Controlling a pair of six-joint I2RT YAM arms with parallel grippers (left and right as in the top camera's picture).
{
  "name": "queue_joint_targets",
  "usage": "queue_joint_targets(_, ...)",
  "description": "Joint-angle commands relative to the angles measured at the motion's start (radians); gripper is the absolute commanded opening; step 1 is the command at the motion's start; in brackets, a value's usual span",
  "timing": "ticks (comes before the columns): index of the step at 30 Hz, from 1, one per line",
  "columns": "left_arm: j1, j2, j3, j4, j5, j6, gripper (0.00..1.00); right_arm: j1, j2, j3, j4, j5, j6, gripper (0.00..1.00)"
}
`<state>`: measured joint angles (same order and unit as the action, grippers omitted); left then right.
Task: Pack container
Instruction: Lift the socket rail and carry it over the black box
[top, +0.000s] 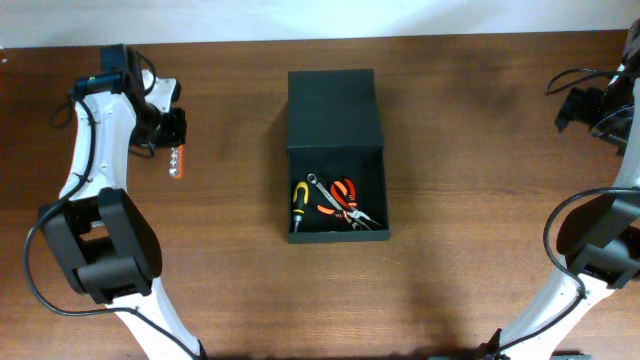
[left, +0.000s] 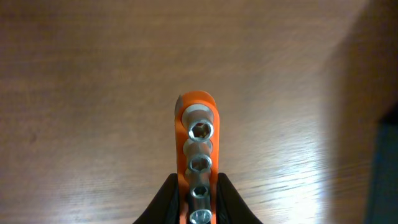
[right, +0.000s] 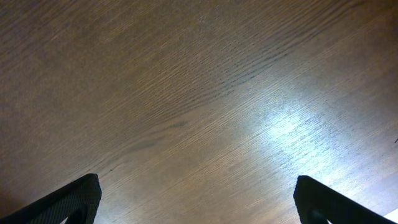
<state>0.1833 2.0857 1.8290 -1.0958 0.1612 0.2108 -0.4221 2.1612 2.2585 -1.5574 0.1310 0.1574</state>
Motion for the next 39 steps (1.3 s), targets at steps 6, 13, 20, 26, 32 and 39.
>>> queue_joint_targets(6, -0.181, 0.001, 0.12, -0.025, 0.113, -0.049, 0.14, -0.004, -0.008, -0.001, 0.003, 0.004, 0.009, 0.99)
queue_joint_targets(13, -0.453, 0.001, 0.129, -0.028, 0.113, -0.05, 0.14, -0.004, -0.008, -0.001, 0.003, 0.005, 0.009, 0.99)
queue_joint_targets(20, -0.657, 0.001, 0.154, -0.051, 0.094, -0.017, 0.15, -0.004, -0.008, -0.001, 0.003, 0.004, 0.009, 0.99)
queue_joint_targets(26, -0.71, 0.002, 0.154, -0.071, -0.016, 0.009, 0.15, -0.004, -0.008, -0.001, 0.003, 0.005, 0.009, 0.99)
queue_joint_targets(32, -0.711, 0.04, 0.154, -0.106, -0.018, 0.023, 0.16, -0.004, -0.008, -0.001, 0.003, 0.005, 0.009, 0.99)
queue_joint_targets(39, -0.711, 0.059, 0.152, -0.119, -0.019, 0.031, 0.16, -0.004, -0.008, -0.001, 0.003, 0.005, 0.009, 0.99)
